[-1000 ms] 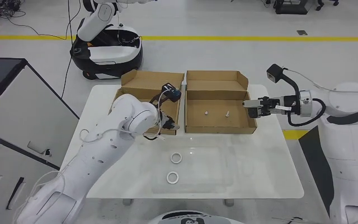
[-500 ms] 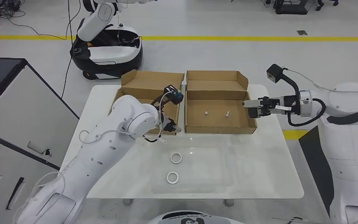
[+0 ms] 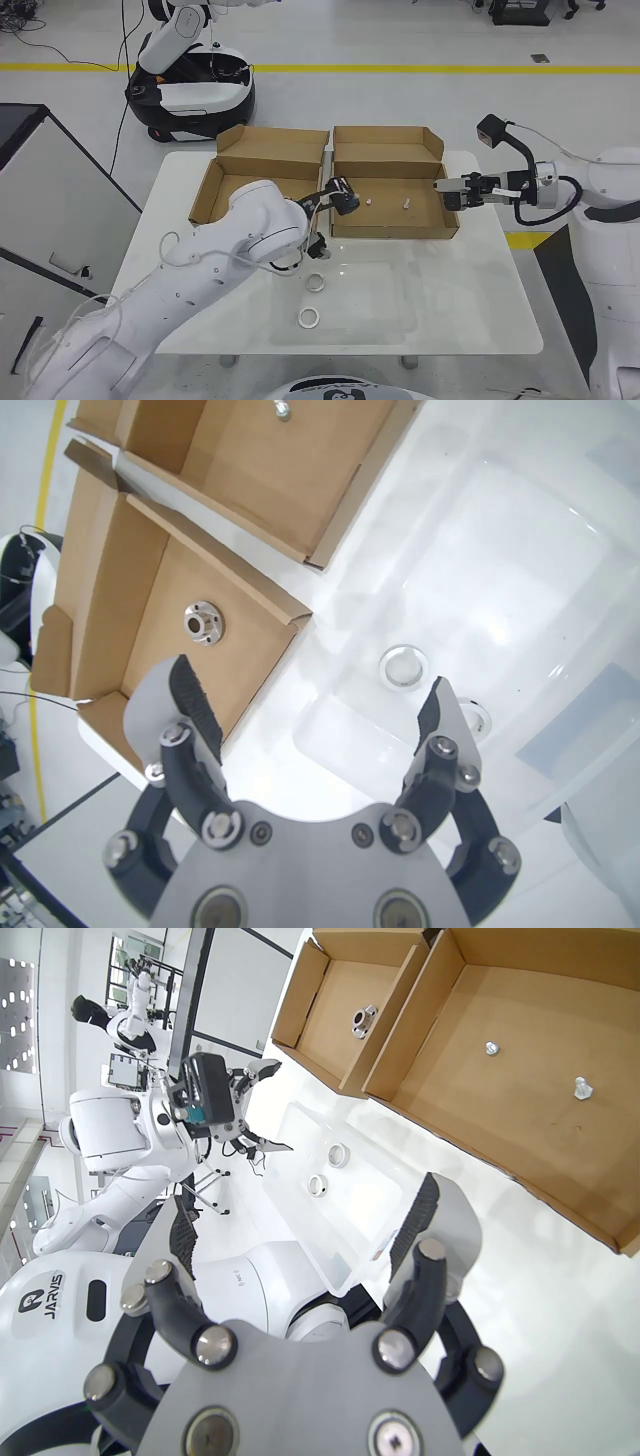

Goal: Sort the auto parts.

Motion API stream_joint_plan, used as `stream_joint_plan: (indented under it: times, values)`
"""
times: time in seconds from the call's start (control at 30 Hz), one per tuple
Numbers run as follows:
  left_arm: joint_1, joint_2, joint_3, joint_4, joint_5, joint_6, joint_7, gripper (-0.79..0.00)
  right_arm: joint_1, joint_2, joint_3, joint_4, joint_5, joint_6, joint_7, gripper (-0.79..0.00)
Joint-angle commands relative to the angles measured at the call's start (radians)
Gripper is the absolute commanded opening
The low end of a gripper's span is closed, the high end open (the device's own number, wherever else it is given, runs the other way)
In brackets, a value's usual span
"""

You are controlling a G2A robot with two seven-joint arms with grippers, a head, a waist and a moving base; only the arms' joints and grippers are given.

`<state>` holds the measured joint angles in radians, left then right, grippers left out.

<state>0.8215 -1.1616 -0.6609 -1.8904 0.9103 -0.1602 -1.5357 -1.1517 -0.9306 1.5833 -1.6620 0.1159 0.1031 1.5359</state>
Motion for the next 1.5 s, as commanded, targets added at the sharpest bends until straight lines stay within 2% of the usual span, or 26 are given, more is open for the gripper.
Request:
stream_joint_plan:
  times: [0.0, 0.03, 0.07, 0.1, 0.13, 0.27, 0.5, 0.7, 0.8, 1.27, 1.33, 1.47]
  values:
    - [-0.039, 0.002, 0.070, 0.014, -0.031, -0.001, 0.000, 0.000, 0.000, 0.000, 0.000, 0.000, 0.000, 0.000, 0.000, 0.000]
    - [-0.063, 0.002, 0.101, 0.019, -0.044, 0.010, 0.000, 0.000, 0.000, 0.000, 0.000, 0.000, 0.000, 0.000, 0.000, 0.000]
    - [-0.084, 0.003, 0.129, 0.021, -0.068, 0.018, 0.000, -0.037, 0.000, 0.000, 0.000, 0.000, 0.000, 0.000, 0.000, 0.000]
    - [-0.106, 0.005, 0.157, 0.024, -0.093, 0.021, 0.000, -0.037, 0.000, 0.000, 0.000, 0.000, 0.000, 0.000, 0.000, 0.000]
    - [-0.129, 0.007, 0.184, 0.027, -0.110, 0.027, 0.000, 0.000, 0.000, 0.000, 0.000, 0.000, 0.000, 0.000, 0.000, 0.000]
    - [-0.213, 0.021, 0.279, 0.020, -0.185, 0.041, 0.000, 0.000, 0.000, 0.000, 0.000, 0.000, 0.000, 0.000, 0.000, 0.000]
    - [-0.331, 0.056, 0.395, -0.001, -0.315, 0.044, 0.000, 0.000, 0.000, 0.000, 0.000, 0.000, 0.000, 0.000, 0.000, 0.000]
    - [-0.398, 0.075, 0.469, -0.018, -0.391, 0.034, 0.000, 0.000, 0.000, 0.000, 0.000, 0.000, 0.000, 0.000, 0.000, 0.000]
    - [-0.412, 0.079, 0.491, -0.024, -0.405, 0.027, 0.000, 0.000, 0.000, 0.000, 0.000, 0.000, 0.000, 0.000, 0.000, 0.000]
    - [-0.348, 0.084, 0.491, -0.025, -0.406, -0.036, 0.000, 0.000, 0.000, 0.000, 0.000, 0.000, 0.000, 0.000, 0.000, 0.000]
    - [-0.338, 0.085, 0.491, -0.015, -0.405, -0.042, 0.000, -0.062, 0.000, 0.000, 0.000, 0.000, 0.000, 0.000, 0.000, 0.000]
    - [-0.325, 0.083, 0.491, 0.004, -0.407, -0.052, 0.000, -0.117, 0.000, 0.000, 0.000, 0.000, 0.000, 0.000, 0.000, 0.000]
